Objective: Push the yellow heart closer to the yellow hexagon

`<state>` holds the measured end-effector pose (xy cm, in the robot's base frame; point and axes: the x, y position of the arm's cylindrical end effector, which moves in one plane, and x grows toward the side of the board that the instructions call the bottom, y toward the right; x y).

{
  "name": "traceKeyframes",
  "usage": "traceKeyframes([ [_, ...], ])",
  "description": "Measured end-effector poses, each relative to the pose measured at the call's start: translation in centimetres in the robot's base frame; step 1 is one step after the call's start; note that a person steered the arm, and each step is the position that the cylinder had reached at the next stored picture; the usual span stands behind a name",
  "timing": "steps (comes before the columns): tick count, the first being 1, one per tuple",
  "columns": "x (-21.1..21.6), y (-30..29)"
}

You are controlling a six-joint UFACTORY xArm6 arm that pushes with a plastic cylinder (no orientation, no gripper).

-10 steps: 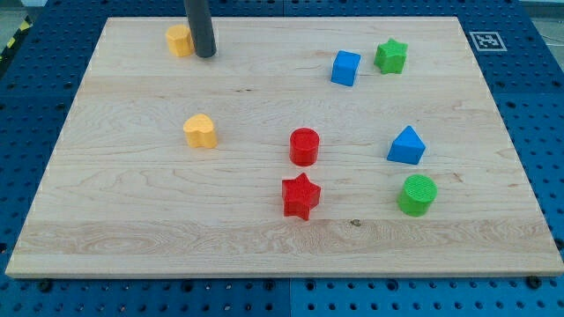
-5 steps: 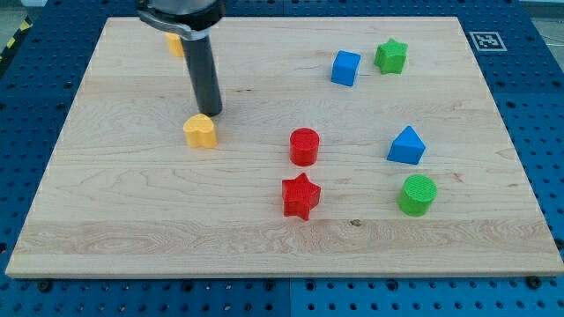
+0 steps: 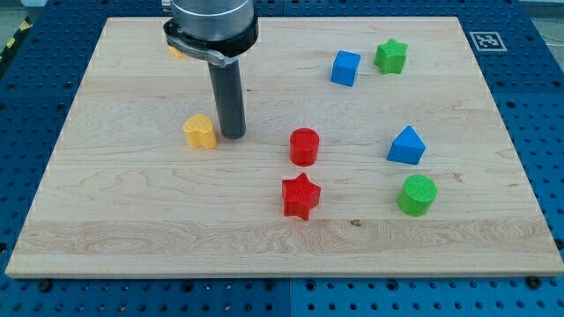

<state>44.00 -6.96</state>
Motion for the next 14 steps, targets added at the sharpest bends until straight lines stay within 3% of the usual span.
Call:
traceKeyframes([
  [8, 4.1, -7.3],
  [9, 3.1, -9.1],
  [10, -0.4, -9.1],
  [14, -0.4, -8.3],
])
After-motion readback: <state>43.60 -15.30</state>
